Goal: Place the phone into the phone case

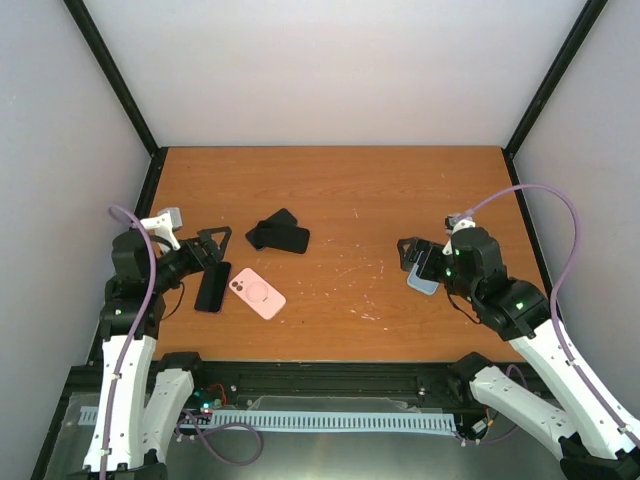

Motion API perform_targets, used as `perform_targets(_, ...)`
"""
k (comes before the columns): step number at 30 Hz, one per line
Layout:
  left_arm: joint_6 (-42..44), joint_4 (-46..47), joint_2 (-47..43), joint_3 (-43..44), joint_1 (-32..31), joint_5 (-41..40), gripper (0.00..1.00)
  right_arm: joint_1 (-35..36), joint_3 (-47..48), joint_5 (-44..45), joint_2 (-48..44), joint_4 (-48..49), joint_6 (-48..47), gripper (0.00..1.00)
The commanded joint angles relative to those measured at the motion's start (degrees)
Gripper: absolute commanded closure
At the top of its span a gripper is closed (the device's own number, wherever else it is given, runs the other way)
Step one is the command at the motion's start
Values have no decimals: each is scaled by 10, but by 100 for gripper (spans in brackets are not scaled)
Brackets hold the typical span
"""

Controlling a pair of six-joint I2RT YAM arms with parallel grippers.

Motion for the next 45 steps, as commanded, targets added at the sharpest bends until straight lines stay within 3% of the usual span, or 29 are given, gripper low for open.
perform_targets(1,-3,-13,-10,7,7,-55,1,-7,-9,18,-2,-2,9,0)
perform_targets(10,-65,-42,24,1,8,-143,1,-7,-25,62,20,1,17,0)
perform_targets(15,-98,-58,53,-19,8,-161,1,-21,-5,155,105,-26,19,0)
perform_targets(18,-121,-80,76,-16,7,-185,1,-42,2,177,146,-21,14,5)
perform_targets(23,-166,-94,101,-21,8,-217,1,-112,-11,174,194,14,-24,24)
perform_targets(26,-182,-81,107,-37,8,-193,2,-183,-18,144,226,33,-54,31)
perform_targets(34,-224,-55,121,-67,7,-157,4,-325,-16,48,323,71,-93,29)
perform_targets(45,-232,-18,146,-111,7,-108,8,-379,28,25,458,69,-125,28)
